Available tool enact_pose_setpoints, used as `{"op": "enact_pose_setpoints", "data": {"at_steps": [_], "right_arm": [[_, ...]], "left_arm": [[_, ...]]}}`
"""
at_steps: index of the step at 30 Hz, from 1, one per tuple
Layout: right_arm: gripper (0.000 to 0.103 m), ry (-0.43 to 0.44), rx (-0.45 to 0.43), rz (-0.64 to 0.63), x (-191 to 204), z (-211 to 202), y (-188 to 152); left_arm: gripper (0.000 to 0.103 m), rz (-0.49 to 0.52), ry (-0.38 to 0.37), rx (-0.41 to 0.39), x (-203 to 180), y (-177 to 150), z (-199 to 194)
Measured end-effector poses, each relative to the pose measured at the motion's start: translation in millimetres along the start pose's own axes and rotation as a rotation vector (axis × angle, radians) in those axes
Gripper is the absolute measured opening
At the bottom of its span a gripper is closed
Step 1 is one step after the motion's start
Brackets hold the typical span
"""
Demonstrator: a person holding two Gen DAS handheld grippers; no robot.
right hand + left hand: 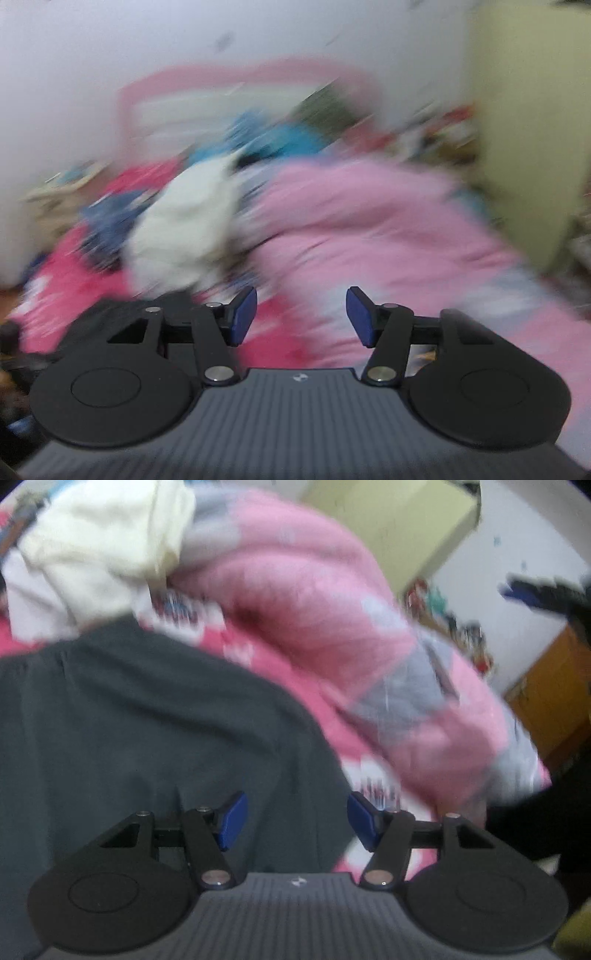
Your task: Fold clothes
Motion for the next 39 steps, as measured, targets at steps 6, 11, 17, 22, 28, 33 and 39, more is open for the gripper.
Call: {"op": "enact_pose_setpoints", "data": {"at_steps": [6,11,17,22,28,33,39], "right_arm": [[0.053,0.189,0.432,0.097,13,127,-99],[0.053,0.318,0.750,0.196,18,218,-175],[0.053,0.355,0.786,0.385,-9,253,-214],[0.047,0.394,0.824,0.441,-9,251,-237],[0.026,0.420,0.866,0.381,8,250,-254],[0.002,0.405,0.834,0.149,21,232,-236],[0.001,0.353,0.834,0.065,2,213,-213]], "left_arm": [[0.052,-0.076,0.009,0.193,8,-51,23],[0.049,-0.130,0.062,0.251,23,-77,34],[0.049,-0.161,0.091,0.254,35,-90,43],[0.046,-0.154,0.065,0.222,33,-91,47],[0.018,-0.252,0.093,0.187,46,-90,63],[0.003,-0.279,0.043,0.144,38,-81,67],[0.002,-0.344,-0.205,0.124,16,-70,66]]}}
Point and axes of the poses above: each gripper's, at about its wrist camera, not at the fingertips, and z roughly the way its jaws point, x to its left, y to its top, the point moved 5 cm from there along z, roughly the way its jaws point, and after that the axes turned 1 degree about x, right-handed, at the moved point
